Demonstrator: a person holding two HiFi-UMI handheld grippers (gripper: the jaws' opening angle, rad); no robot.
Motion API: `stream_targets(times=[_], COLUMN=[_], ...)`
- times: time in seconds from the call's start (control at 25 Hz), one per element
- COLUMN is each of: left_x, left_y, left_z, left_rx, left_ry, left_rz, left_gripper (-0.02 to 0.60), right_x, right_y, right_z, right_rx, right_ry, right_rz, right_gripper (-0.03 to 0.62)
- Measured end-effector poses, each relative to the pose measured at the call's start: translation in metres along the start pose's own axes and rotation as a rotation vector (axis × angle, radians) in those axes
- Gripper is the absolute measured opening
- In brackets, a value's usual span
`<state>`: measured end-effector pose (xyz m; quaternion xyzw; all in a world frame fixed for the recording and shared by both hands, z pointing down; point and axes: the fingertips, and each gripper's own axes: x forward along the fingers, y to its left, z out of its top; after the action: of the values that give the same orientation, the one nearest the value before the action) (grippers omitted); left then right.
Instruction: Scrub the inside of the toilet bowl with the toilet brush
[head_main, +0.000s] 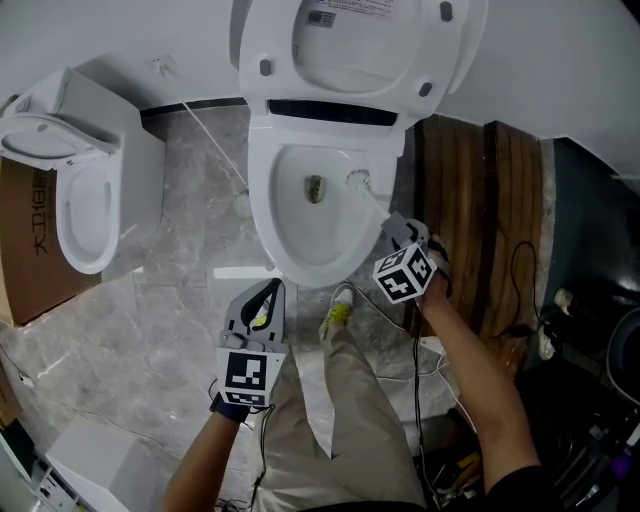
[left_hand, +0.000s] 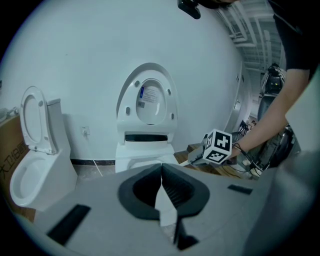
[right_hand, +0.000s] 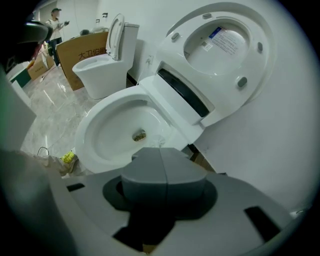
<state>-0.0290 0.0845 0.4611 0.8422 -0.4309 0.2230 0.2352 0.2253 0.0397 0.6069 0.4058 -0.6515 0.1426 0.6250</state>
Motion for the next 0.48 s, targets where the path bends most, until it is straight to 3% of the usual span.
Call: stream_targets(times=[0.48], left_x=[-0.002], left_y=[-0.001], left_z=[-0.002], left_rx=[-0.004], left_ry=[0.004], left_rz=[-0.005], left_gripper=[0.012], right_x=[-0.017], right_y=[0.036], right_z=[-0.021], right_rx=[-0.03], right_ry=[0.028], right_rz=[0.044], right_gripper=[0.15])
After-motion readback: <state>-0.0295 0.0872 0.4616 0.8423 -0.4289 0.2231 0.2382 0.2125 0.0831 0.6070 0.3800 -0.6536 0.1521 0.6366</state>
